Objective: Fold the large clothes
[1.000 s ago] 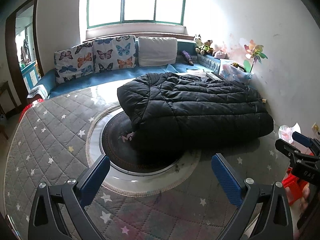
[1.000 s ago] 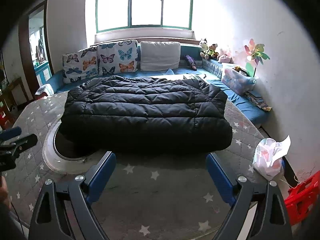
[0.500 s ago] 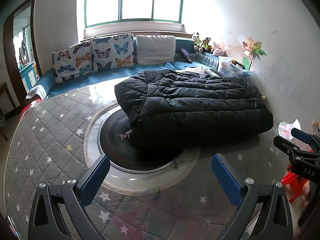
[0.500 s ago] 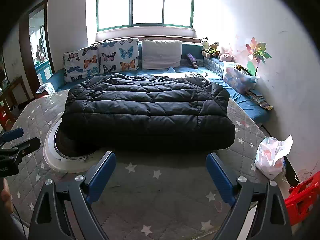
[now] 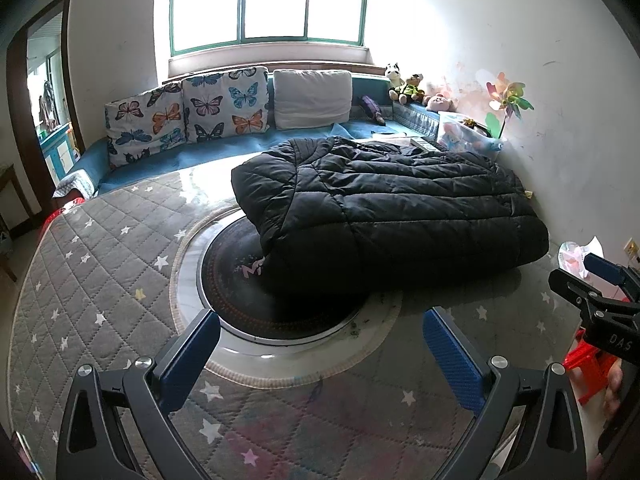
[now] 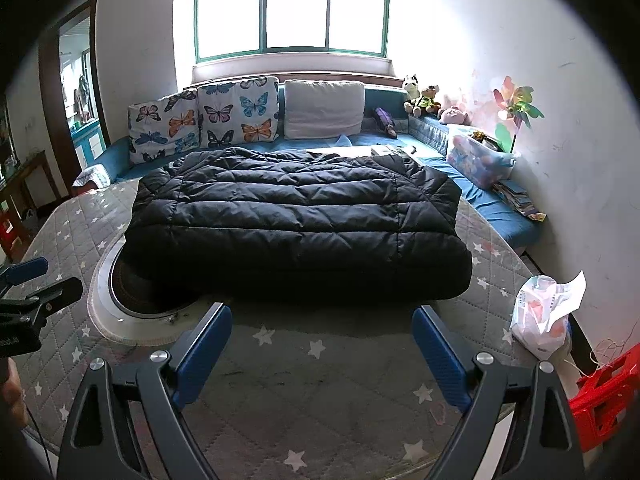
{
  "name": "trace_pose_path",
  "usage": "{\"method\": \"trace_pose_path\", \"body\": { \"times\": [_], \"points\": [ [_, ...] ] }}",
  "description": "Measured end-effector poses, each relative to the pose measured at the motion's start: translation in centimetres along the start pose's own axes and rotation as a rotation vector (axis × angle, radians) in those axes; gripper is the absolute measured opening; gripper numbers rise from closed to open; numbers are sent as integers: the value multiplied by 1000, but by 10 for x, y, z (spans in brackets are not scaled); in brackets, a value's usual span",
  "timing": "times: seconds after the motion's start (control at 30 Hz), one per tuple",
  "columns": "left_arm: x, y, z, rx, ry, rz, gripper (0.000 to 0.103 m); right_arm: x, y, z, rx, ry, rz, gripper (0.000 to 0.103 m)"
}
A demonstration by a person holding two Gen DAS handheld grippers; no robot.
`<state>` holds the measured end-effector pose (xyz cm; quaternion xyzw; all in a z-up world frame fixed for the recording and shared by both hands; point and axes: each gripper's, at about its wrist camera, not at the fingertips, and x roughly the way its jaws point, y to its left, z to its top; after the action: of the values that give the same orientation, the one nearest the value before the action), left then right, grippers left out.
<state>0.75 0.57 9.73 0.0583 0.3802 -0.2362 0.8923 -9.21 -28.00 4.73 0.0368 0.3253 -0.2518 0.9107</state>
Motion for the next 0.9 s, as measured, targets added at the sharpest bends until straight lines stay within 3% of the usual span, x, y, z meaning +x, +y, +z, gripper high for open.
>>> {"method": "trace_pose_path", "body": {
  "times": [0.9],
  "points": [
    [4,9,-3,7,12,-1,103,0,2,1,-3,1,5,99]
  ]
}}
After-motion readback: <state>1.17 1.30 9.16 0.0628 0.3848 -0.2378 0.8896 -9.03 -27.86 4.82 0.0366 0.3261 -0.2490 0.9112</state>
